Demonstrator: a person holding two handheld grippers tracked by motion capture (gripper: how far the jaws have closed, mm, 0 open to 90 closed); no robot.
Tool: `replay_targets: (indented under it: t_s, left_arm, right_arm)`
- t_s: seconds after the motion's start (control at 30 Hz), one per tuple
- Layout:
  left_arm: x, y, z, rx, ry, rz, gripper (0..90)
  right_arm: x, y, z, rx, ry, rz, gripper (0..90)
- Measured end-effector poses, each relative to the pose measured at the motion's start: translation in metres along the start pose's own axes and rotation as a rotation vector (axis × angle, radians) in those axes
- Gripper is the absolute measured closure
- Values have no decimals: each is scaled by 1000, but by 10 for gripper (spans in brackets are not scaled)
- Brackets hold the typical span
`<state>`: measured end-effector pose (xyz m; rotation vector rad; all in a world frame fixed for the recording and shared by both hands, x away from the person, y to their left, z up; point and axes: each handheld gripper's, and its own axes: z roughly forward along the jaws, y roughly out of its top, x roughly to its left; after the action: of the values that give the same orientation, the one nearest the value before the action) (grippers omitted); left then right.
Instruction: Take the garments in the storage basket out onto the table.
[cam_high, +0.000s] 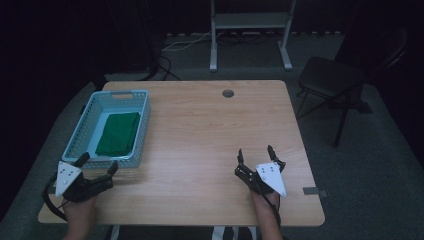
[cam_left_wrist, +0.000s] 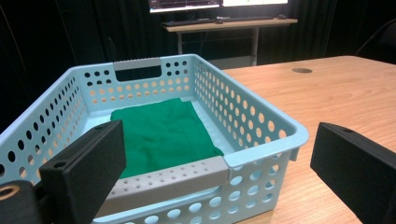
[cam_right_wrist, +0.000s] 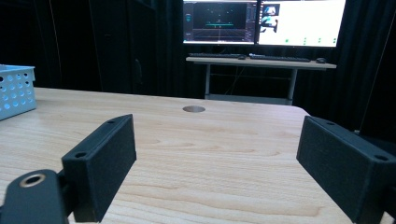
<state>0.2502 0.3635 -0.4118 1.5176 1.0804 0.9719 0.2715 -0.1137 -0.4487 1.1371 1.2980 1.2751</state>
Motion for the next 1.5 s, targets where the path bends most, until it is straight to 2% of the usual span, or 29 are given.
replay_targets:
  t_s: [0.13,0.23,0.33,0.53,0.67,0.87,0.9,1.03,1.07,1.1,1.13,1.17,1.2,1.23,1.27,1.3,1.33,1.37,1.4,1.43,1.5]
  left_arm:
    - [2,2,1,17,1,-21,31]
    - [4,7,2,42,-18,-43,31]
    - [7,13,3,43,-65,-88,31]
    - [6,23,1,7,-107,-70,31]
    - [7,30,0,-1,-114,-62,31]
    - [12,37,-1,-1,-150,-97,31]
    - [14,38,-3,-15,-161,-101,31]
    - [17,37,-4,-41,-168,-95,31]
    - [17,37,-5,-58,-145,-84,31]
    - [17,37,-5,-57,-176,-101,31]
    - [17,38,-2,-17,-190,-97,31]
    - [15,38,-1,2,-149,-82,31]
    - [15,38,-1,2,-149,-82,31]
    - [14,37,-1,-14,-119,-48,31]
    - [13,36,0,-30,-98,-33,31]
    - [14,37,1,-25,-104,-42,31]
    - [15,38,3,-1,-112,-70,31]
    - [15,38,5,17,-101,-85,30]
    - [16,38,7,20,-63,-72,31]
    - [16,38,7,20,-63,-72,30]
    - [16,38,9,56,-73,-49,30]
  right_arm:
    - [0,0,0,-1,-2,1,110]
    - [0,0,0,-1,-2,1,110]
    - [0,0,0,-1,-2,2,111]
    - [0,0,0,-3,1,-3,110]
    - [0,0,0,-3,2,-1,111]
    - [0,0,-1,-4,6,-4,110]
    - [0,0,-1,-4,6,-4,110]
    - [0,0,-1,-5,7,-5,111]
    - [0,0,-1,-5,7,-4,110]
    - [0,0,-1,-5,7,-4,110]
    - [0,0,-1,-6,7,-5,111]
    - [0,0,-1,-6,7,-5,111]
    - [0,0,-1,-6,7,-5,111]
    - [0,0,-1,-5,7,-6,110]
    - [0,0,-1,-5,6,-6,110]
    - [0,0,-1,-5,6,-6,110]
    - [1,0,-1,-5,5,-7,111]
    - [0,0,-1,-4,5,-6,111]
    - [0,0,-1,-4,5,-6,111]
    - [0,0,-1,-4,5,-6,111]
    - [1,0,-1,-5,5,-7,110]
